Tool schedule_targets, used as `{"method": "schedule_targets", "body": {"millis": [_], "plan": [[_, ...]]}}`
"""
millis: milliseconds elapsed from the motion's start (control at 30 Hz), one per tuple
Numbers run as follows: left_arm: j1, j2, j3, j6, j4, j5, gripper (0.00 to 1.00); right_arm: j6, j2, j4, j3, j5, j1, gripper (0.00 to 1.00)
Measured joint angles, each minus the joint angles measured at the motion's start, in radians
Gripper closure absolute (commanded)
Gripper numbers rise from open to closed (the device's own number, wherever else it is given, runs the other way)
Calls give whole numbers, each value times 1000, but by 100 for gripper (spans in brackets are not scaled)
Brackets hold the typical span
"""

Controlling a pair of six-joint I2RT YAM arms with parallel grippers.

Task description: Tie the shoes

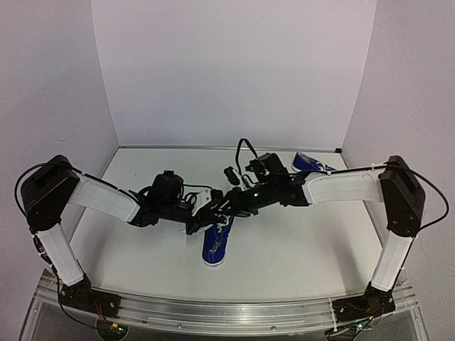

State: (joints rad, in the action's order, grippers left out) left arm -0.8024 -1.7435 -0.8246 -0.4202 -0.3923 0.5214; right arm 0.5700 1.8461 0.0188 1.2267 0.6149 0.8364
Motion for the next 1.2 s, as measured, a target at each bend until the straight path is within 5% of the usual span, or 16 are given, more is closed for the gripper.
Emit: {"method": "schedule_targets", "body": {"millis": [133, 300, 500, 700, 1200], "plan": [[0, 0, 0, 0, 0, 0, 96, -2, 3, 3, -8, 0, 0, 99], [0, 0, -2, 5, 7, -9, 64, 3, 3, 6, -15, -2, 0, 100], [41, 93, 27, 23, 101, -74, 39, 2, 3, 8, -18, -10, 0, 100], [150, 209, 23, 21, 207, -223, 44, -1, 3, 9, -19, -19, 0, 100], [166, -203, -349, -72, 662, -343, 45, -1, 3, 10, -19, -33, 0, 100]]}}
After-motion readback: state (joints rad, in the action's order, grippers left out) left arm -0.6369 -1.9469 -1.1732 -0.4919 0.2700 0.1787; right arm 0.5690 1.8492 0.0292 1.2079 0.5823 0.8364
